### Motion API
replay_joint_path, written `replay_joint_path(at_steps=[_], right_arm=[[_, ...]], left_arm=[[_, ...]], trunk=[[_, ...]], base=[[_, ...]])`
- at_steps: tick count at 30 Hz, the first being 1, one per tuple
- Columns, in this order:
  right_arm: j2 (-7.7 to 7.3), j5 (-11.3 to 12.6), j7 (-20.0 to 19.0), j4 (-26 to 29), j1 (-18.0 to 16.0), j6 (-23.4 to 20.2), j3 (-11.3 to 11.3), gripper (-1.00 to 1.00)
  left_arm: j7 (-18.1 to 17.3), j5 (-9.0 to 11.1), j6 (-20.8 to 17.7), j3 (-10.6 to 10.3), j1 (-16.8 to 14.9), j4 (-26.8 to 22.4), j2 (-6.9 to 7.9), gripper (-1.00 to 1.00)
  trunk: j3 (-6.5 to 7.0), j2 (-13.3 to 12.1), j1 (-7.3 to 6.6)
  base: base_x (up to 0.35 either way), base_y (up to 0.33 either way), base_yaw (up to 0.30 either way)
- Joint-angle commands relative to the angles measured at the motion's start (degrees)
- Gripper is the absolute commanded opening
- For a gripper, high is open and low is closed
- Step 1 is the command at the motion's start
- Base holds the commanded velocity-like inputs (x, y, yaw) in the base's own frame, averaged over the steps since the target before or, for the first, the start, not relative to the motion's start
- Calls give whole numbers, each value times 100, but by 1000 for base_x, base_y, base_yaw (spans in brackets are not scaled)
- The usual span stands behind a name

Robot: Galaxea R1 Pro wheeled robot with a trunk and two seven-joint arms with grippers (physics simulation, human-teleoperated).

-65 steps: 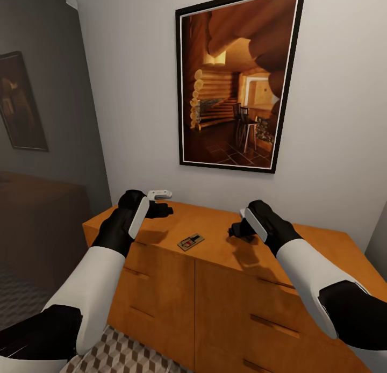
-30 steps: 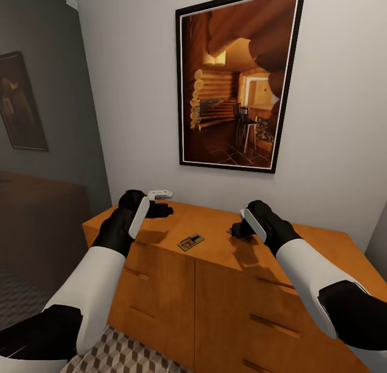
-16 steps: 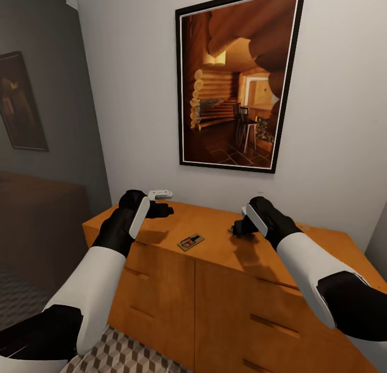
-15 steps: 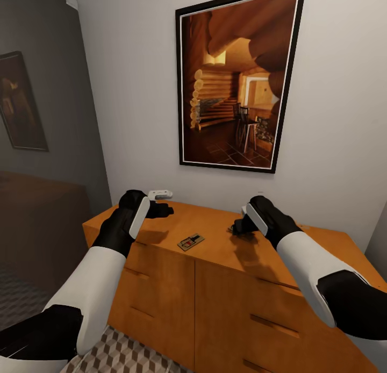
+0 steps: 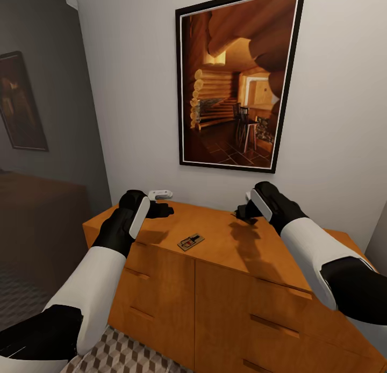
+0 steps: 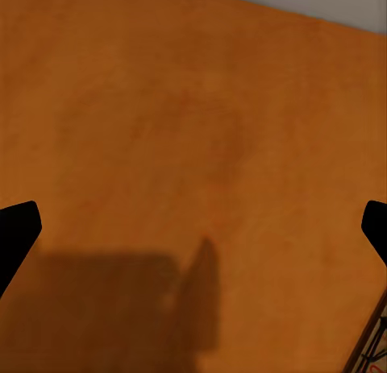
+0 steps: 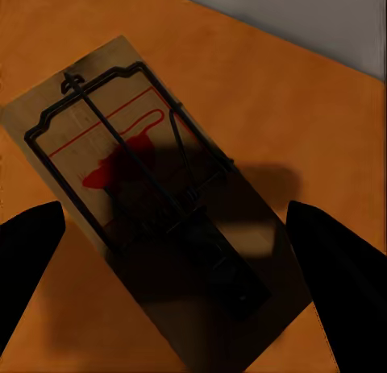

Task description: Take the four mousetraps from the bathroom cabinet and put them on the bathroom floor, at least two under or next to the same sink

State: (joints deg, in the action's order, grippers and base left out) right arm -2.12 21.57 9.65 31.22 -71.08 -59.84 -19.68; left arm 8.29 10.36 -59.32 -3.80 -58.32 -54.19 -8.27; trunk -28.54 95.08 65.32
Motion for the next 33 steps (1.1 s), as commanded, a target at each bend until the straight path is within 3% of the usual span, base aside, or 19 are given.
replay_joint_path(at_steps=[1, 17, 33], right_arm=[[-12, 66, 46, 7, -38, -16, -45, -100], [73, 71, 68, 10, -67, -16, -23, -100], [7, 29, 113, 385, -72, -16, -42, -100]], left_arm=[[58, 60, -19, -7, -4, -4, 1, 100], [58, 60, -19, -7, -4, -2, 9, 100], [62, 35, -19, -7, -4, -4, 9, 100]], trunk=[[-7, 3, 0], [-7, 3, 0], [-7, 3, 0]], base=[[0, 0, 0], [0, 0, 0], [0, 0, 0]])
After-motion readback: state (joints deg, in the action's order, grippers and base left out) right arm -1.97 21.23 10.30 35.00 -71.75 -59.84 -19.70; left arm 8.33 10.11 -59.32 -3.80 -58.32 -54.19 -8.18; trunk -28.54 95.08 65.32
